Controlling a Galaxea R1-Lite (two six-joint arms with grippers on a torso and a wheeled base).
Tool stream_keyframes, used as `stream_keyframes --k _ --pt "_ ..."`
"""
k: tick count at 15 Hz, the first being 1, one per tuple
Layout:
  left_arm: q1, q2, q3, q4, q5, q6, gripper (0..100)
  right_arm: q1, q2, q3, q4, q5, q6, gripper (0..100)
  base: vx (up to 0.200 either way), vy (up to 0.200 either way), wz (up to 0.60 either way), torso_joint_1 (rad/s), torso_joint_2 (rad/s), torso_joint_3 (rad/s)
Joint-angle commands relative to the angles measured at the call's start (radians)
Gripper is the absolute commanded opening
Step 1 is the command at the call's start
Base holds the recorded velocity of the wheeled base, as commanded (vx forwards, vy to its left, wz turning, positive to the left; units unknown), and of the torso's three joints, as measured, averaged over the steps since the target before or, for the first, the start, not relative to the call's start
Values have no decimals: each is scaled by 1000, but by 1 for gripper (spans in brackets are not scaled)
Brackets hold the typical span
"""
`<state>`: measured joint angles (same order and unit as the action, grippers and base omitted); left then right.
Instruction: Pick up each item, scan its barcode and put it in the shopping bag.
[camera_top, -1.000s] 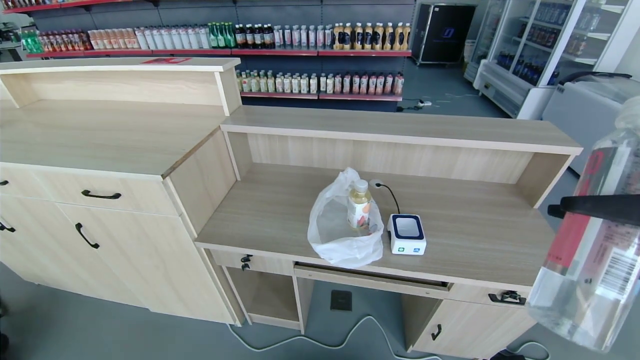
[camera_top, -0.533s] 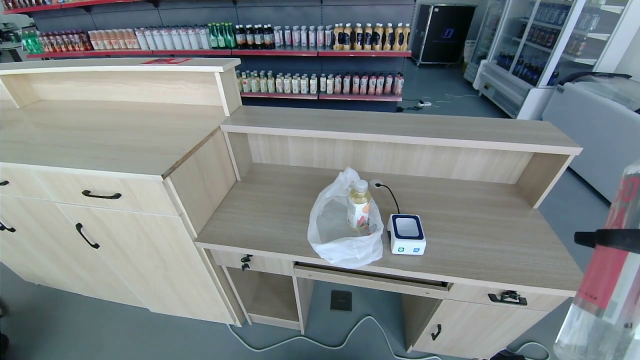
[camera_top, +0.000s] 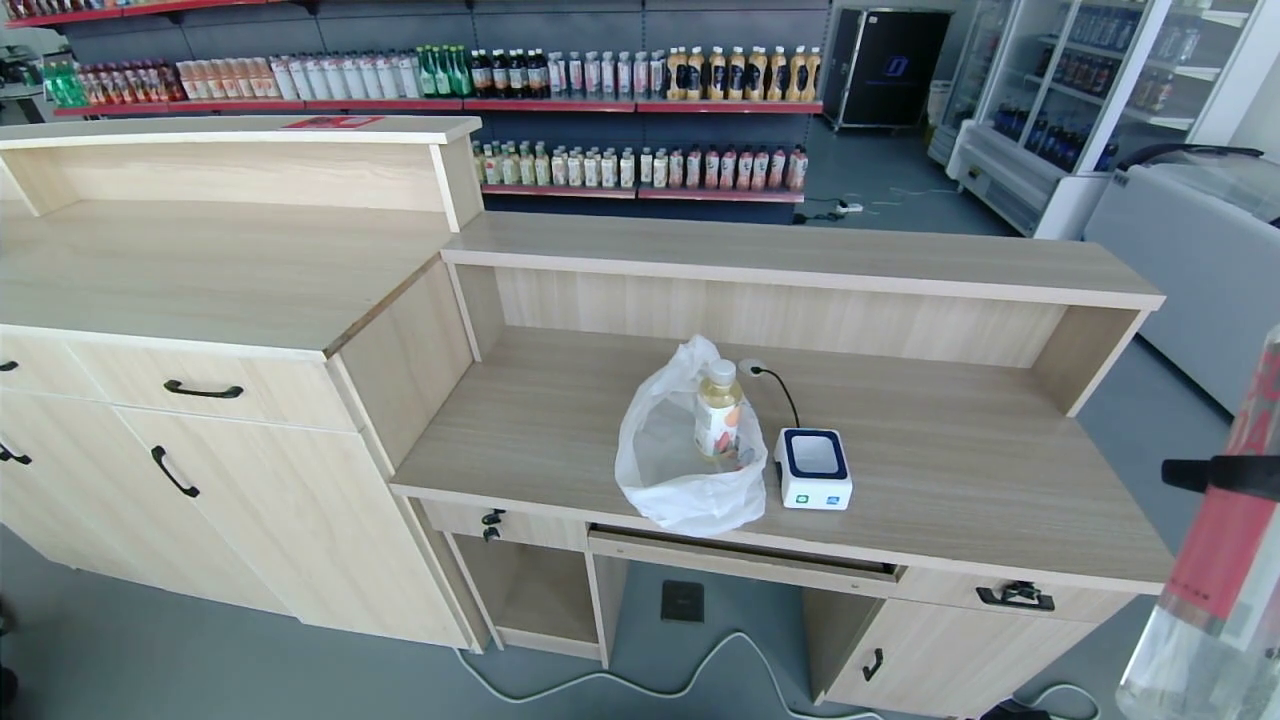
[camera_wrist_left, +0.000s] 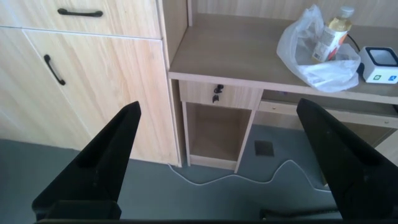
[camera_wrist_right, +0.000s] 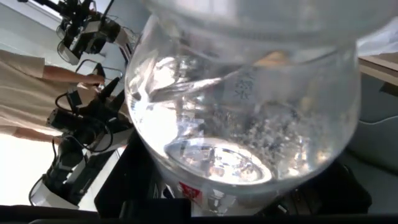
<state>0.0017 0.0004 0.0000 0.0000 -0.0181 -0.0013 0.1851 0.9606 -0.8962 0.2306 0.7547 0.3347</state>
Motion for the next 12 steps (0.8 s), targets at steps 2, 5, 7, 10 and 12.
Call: stream_keyframes --k 2,5,7,10,12 --pt "0 1 0 0 0 0 100 1 4 0 -1 0 -2 0 0 0 0 0 0 0" --pt "0 1 0 0 1 0 100 1 4 -1 -1 -1 -2 0 0 0 0 0 0 0" --pt "0 1 0 0 1 0 100 1 4 -1 -2 -1 -2 0 0 0 0 0 0 0" --pt "0 1 0 0 1 0 100 1 4 0 -2 -3 -2 0 0 0 0 0 0 0" --pt "0 1 0 0 0 0 100 -1 17 0 -7 -9 -9 0 0 0 0 0 0 0"
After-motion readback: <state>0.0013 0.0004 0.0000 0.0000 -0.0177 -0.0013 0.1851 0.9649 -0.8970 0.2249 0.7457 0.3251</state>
